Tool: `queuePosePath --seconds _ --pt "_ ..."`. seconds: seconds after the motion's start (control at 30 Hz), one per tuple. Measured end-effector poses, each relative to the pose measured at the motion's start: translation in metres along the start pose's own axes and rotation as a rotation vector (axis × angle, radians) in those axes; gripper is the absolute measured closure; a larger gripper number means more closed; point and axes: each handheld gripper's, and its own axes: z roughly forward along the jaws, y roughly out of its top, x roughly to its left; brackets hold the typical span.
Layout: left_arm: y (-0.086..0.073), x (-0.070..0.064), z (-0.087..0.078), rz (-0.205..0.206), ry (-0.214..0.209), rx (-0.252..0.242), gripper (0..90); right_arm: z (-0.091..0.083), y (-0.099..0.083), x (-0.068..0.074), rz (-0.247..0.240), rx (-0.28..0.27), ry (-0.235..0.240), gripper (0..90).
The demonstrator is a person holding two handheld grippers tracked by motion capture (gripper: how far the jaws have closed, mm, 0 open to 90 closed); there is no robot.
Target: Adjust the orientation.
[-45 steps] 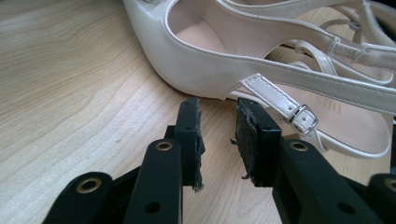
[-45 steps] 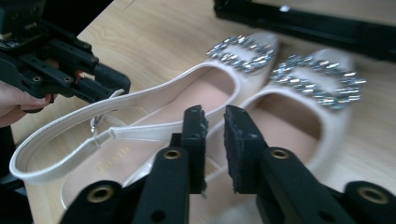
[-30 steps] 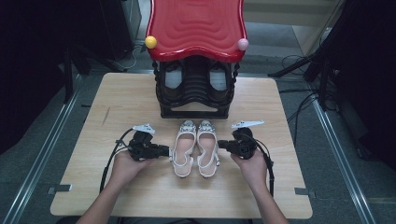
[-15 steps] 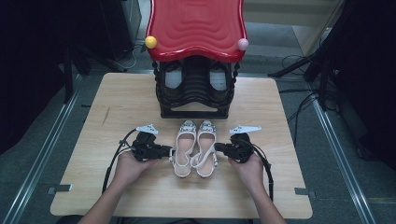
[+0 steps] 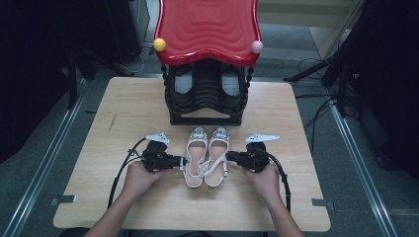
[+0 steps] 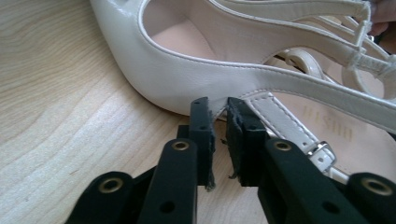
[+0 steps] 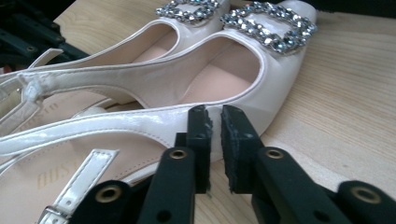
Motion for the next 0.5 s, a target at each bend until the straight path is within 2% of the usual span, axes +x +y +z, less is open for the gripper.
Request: queuePosePath --seconds 0.23,0.37,0.5 --pt "-0.0006 -0.0022 0.0026 -0.005 -0.016 0.0 82.6 -0.0005 0.0031 0.0025 -0.009 0.024 -0.024 81.8" --pt "-0.0015 -0.0038 0.0039 -0.008 -0.029 0.002 82.6 -0.0006 0.0035 -0.0024 0.042 0.026 -0.015 76.4" --pt "-0.003 -0.0056 0.0048 -0.014 -0.04 0.0 82.7 -0.0006 0.0045 -0.0062 0.072 0.034 -0.001 76.5"
